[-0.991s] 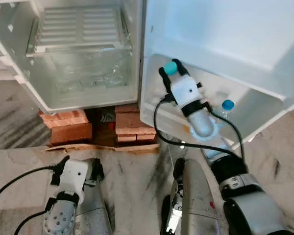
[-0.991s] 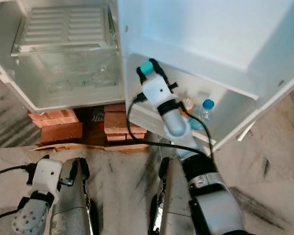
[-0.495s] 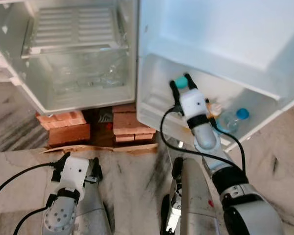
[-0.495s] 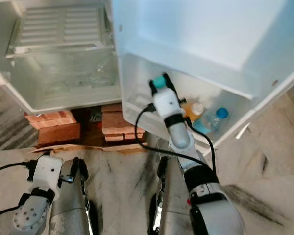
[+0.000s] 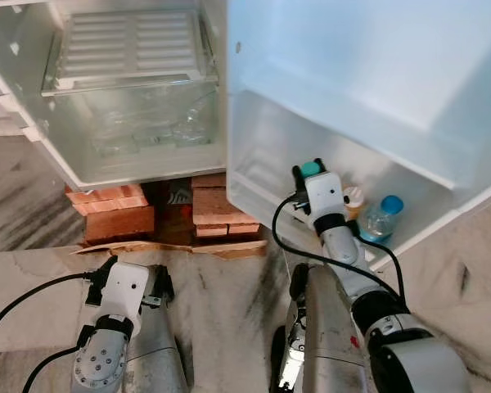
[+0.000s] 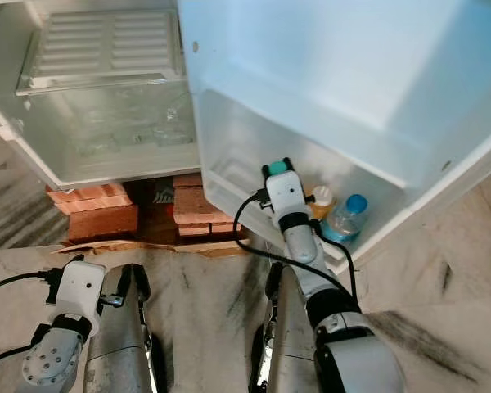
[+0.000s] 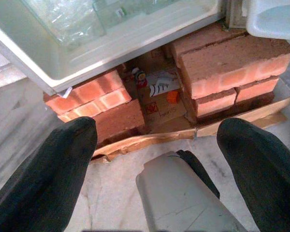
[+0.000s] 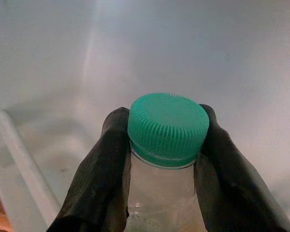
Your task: Restocking fridge
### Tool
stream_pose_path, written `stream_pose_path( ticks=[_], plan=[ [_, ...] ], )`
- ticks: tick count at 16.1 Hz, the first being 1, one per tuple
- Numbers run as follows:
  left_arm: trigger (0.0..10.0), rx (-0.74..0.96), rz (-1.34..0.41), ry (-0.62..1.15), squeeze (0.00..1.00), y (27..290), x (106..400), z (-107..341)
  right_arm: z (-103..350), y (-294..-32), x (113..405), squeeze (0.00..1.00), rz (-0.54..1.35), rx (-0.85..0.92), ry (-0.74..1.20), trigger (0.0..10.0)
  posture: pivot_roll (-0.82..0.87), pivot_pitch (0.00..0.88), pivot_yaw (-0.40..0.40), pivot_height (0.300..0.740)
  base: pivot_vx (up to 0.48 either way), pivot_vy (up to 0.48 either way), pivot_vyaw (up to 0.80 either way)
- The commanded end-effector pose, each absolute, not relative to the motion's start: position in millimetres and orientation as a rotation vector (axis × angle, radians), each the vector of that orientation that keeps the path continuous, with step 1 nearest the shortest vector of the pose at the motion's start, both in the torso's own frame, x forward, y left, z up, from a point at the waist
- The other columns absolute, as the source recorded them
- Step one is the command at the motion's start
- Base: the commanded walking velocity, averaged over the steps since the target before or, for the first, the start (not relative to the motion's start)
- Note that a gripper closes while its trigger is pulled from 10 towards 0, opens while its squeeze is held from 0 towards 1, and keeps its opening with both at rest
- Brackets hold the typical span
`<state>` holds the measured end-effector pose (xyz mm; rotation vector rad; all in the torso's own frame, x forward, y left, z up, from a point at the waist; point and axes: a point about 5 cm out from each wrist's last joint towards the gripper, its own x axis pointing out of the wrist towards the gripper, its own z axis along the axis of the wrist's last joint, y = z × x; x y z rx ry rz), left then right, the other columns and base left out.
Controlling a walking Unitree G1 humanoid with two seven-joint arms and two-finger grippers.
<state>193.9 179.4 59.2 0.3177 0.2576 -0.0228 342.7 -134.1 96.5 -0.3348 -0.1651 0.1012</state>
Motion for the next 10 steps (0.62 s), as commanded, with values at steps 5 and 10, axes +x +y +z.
stream_pose_path(
  ticks=[5, 10],
  plan=[
    [10.0, 0.325, -0.049, 0.307, 0.0, 179.1, 191.2, 50.3, 68.8, -172.6, 331.4, 1.0, -0.041, -0.329, -0.003, 10.0, 0.23, 0.219, -0.047, 0.491, 0.0, 0.0, 0.0],
    [10.0, 0.328, -0.05, 0.318, 0.0, 180.2, 192.6, 48.6, 86.2, -173.2, 339.9, 1.0, -0.079, -0.333, -0.084, 10.0, 0.23, 0.21, -0.044, 0.491, 0.0, 0.0, 0.0]
  ],
)
